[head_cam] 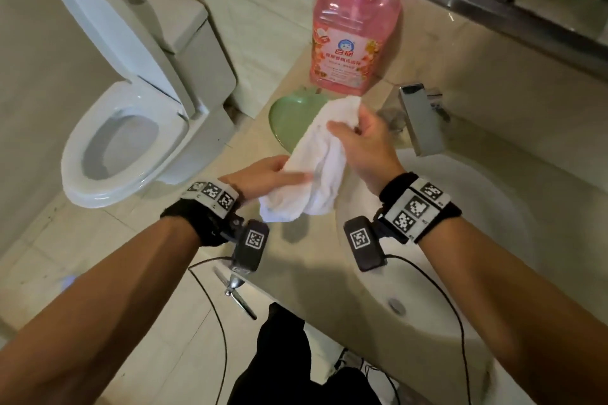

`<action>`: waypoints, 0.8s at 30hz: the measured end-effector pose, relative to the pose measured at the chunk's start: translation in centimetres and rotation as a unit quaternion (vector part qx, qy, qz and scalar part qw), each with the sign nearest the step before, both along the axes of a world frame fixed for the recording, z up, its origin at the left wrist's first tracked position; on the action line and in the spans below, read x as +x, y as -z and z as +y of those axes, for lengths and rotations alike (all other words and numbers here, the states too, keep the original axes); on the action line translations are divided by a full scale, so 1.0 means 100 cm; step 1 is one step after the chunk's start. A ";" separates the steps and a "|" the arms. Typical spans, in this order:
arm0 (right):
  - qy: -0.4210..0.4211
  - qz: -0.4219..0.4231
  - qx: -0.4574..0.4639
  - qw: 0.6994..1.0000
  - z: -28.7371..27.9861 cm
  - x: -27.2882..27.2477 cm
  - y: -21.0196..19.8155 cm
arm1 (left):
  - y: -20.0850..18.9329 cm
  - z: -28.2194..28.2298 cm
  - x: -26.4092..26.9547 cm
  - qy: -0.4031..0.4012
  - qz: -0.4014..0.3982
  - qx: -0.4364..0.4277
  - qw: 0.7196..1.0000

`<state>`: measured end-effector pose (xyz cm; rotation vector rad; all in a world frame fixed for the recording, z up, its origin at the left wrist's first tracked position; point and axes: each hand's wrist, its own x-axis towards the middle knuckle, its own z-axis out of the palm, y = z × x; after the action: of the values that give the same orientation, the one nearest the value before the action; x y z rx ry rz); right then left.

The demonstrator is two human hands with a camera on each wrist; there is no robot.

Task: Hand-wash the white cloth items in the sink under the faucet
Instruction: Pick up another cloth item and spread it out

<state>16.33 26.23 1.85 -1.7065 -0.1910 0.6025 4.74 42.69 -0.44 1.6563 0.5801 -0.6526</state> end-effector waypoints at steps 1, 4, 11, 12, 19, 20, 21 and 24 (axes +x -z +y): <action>0.006 -0.010 -0.008 1.000 0.002 0.007 0.004 | 0.007 0.000 0.002 0.033 -0.015 0.063 0.997; -0.017 -0.076 -0.079 0.994 0.010 0.023 0.018 | 0.017 -0.002 0.009 0.049 -0.036 0.101 0.993; -0.118 -0.177 -0.235 0.948 0.040 0.051 0.057 | 0.029 0.001 0.031 0.026 -0.027 0.120 0.992; -0.129 -0.184 -0.248 0.942 0.043 0.054 0.062 | 0.031 0.002 0.034 0.024 -0.017 0.127 0.992; -0.220 -0.283 -0.297 0.885 0.052 0.059 0.086 | 0.044 0.011 0.041 0.004 0.025 0.110 0.994; -0.213 -0.280 -0.296 0.888 0.054 0.059 0.086 | 0.046 0.012 0.041 -0.008 0.026 0.102 0.994; -0.200 -0.275 -0.289 0.895 0.055 0.060 0.086 | 0.048 0.013 0.041 -0.015 0.023 0.091 0.995; -0.166 -0.271 -0.280 0.906 0.055 0.059 0.085 | 0.050 0.018 0.039 -0.009 0.006 0.069 0.998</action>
<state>22.24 31.77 -6.64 -2.4094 -0.7803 0.4312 8.66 44.53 -5.47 1.7737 0.6609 -0.6223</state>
